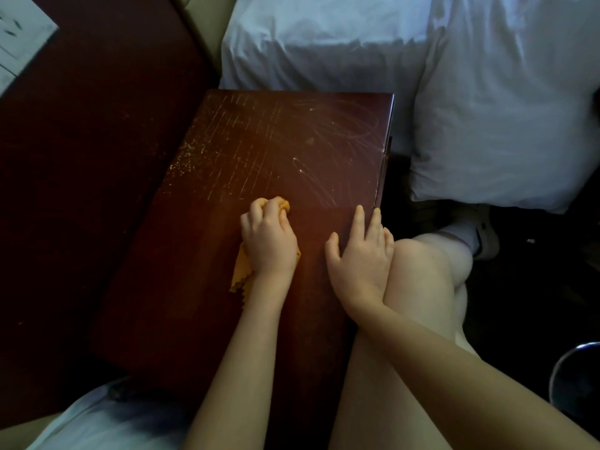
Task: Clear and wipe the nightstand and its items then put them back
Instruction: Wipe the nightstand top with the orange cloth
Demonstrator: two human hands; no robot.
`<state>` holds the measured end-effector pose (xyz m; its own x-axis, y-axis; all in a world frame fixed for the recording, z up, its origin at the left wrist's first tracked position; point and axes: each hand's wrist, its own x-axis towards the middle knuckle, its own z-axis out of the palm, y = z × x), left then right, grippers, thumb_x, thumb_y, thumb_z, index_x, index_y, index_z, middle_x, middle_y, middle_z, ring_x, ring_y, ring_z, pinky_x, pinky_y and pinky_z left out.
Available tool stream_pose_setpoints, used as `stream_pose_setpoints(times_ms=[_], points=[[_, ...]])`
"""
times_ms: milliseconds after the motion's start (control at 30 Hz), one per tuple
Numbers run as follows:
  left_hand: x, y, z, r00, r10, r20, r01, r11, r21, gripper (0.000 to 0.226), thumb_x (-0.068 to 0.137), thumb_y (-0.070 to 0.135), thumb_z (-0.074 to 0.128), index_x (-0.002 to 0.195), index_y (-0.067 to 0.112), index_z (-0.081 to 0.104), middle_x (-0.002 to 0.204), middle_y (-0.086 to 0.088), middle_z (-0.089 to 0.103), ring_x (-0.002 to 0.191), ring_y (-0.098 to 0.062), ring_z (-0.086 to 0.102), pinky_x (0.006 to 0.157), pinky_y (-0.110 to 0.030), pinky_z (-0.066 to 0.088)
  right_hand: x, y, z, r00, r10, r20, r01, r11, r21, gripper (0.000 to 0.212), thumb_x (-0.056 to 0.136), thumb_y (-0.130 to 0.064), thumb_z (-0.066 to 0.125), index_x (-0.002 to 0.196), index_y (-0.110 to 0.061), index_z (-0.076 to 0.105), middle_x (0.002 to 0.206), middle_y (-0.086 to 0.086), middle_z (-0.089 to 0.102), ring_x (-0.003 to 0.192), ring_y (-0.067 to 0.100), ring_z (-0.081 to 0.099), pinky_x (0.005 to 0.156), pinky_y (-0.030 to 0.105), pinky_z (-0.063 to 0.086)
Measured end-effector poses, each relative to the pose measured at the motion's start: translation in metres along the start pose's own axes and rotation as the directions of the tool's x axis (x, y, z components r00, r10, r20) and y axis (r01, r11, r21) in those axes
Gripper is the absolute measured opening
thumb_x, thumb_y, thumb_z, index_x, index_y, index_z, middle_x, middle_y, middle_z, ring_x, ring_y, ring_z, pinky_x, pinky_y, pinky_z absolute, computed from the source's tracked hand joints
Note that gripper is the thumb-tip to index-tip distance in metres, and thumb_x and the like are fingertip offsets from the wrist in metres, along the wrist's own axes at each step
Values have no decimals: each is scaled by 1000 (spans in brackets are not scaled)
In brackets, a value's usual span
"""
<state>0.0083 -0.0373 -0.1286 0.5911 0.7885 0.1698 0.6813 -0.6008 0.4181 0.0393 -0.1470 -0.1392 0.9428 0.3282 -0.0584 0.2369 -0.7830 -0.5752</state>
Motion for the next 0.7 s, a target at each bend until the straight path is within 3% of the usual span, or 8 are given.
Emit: stream_pose_setpoints(times_ms=[233, 533, 600, 700], points=[[-18, -12, -10, 955, 274, 118, -269, 962, -53, 26, 90, 11, 54, 115, 15, 64, 119, -8, 57, 108, -25, 47, 88, -27, 37, -1, 0, 0, 1000, -3, -7, 3, 1000, 1, 62, 95, -35, 41, 147, -11, 20, 153, 19, 16, 140, 28, 19, 110, 30, -1], [-7, 7, 2, 1000, 6, -4, -7, 1000, -17, 29, 94, 13, 47, 119, 15, 61, 125, -6, 53, 108, -22, 46, 88, -26, 36, 0, 0, 1, 1000, -3, -19, 3, 1000, -1, 62, 94, -35, 43, 147, -10, 23, 153, 21, 16, 139, 29, 21, 110, 31, -1], [-8, 11, 2, 998, 65, 21, -65, 998, -12, 29, 93, 11, 49, 119, 15, 61, 124, -7, 54, 108, -23, 46, 88, -28, 37, 0, 0, 0, 1000, -2, -18, 2, 1000, 7, 62, 94, -35, 43, 147, -10, 23, 153, 21, 16, 139, 30, 20, 110, 31, -1], [-14, 5, -3, 957, 268, 112, -263, 963, -55, 26, 90, 9, 54, 114, 13, 64, 119, -10, 57, 107, -27, 48, 88, -31, 40, -1, -1, 0, 1000, -9, -17, 10, 1000, 20, 62, 94, -34, 44, 146, -9, 23, 152, 21, 17, 139, 29, 21, 111, 31, 0]])
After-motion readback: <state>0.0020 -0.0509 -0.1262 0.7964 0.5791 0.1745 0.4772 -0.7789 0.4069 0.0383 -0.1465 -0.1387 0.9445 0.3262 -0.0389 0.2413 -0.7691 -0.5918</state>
